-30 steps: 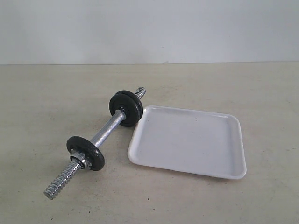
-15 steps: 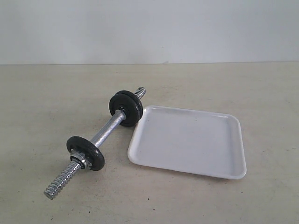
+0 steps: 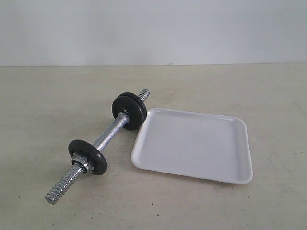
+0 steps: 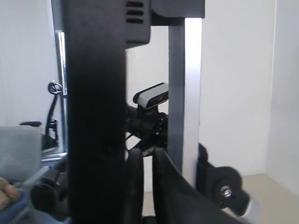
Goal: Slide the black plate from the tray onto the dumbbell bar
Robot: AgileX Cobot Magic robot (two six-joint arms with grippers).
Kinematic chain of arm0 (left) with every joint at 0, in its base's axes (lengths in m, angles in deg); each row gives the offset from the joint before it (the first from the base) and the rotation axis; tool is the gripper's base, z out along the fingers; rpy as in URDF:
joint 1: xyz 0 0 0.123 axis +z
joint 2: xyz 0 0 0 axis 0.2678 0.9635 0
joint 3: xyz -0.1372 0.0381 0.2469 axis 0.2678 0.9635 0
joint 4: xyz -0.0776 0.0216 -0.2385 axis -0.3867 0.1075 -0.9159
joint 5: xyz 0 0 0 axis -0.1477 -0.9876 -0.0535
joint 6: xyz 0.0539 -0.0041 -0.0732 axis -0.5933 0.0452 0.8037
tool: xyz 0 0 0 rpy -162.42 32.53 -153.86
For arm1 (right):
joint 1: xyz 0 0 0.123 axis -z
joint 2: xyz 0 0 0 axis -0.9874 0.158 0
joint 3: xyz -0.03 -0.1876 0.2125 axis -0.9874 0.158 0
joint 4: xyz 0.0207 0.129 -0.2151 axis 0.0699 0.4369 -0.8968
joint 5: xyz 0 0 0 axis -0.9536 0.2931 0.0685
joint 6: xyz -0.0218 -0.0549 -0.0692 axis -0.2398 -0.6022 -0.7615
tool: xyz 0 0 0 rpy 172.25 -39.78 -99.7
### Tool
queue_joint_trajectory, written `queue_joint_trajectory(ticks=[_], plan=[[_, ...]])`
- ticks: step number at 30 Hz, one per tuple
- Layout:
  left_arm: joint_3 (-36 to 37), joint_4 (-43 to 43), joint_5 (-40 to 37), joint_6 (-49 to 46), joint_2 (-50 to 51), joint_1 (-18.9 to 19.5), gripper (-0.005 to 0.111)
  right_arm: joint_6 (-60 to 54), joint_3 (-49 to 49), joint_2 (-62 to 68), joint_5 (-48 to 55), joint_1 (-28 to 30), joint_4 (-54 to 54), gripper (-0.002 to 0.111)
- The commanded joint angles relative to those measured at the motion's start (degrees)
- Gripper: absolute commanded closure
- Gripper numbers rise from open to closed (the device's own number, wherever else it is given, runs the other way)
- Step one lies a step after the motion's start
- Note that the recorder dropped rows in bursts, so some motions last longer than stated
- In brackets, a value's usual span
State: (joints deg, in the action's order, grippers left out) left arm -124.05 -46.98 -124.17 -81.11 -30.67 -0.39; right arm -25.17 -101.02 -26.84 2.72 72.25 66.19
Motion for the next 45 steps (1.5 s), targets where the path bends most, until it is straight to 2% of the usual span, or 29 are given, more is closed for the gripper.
queue_joint_trajectory(ticks=[1,3,7,10,18,21,26,32,37,45], plan=[[0.30,0.11,-0.41,0.52,-0.33,-0.04,0.102,-25.09,-0.01,-0.33,-2.96,0.14,-6.90,0.109],[0.30,0.11,-0.51,0.52,-0.33,-0.04,0.102,-29.44,-0.01,-0.33,-3.33,0.27,-16.48,0.109],[0.30,0.11,-0.66,0.38,-0.33,-0.04,0.102,-21.68,-0.01,-0.93,-5.16,1.95,-42.28,0.109],[0.30,0.11,-0.66,-1.80,-0.57,-0.04,0.102,-17.48,-0.01,-2.77,-6.63,2.10,-49.38,0.109],[4.53,0.11,2.04,-6.74,-3.87,-0.04,0.102,-13.95,-0.01,-13.57,-9.46,2.53,-50.04,0.109],[8.80,0.11,6.43,-8.18,-7.03,-0.04,0.102,-11.12,-1.91,-13.57,-5.89,2.87,-50.36,0.109],[17.01,-0.39,17.52,-8.41,-12.96,-0.04,0.102,-12.08,0.88,-13.57,-12.59,3.58,-51.31,0.109],[26.95,-0.42,27.59,-8.41,-18.07,-0.04,0.102,-9.99,13.59,-13.57,-26.57,3.58,-50.66,0.109],[34.81,-3.56,33.08,-8.41,-18.50,-0.04,0.102,-9.26,27.55,-13.57,-39.67,3.58,-43.96,0.109],[42.72,-5.48,36.58,-9.05,-18.50,-0.04,0.102,-6.80,43.27,-13.57,-57.74,3.58,-36.46,0.109]])
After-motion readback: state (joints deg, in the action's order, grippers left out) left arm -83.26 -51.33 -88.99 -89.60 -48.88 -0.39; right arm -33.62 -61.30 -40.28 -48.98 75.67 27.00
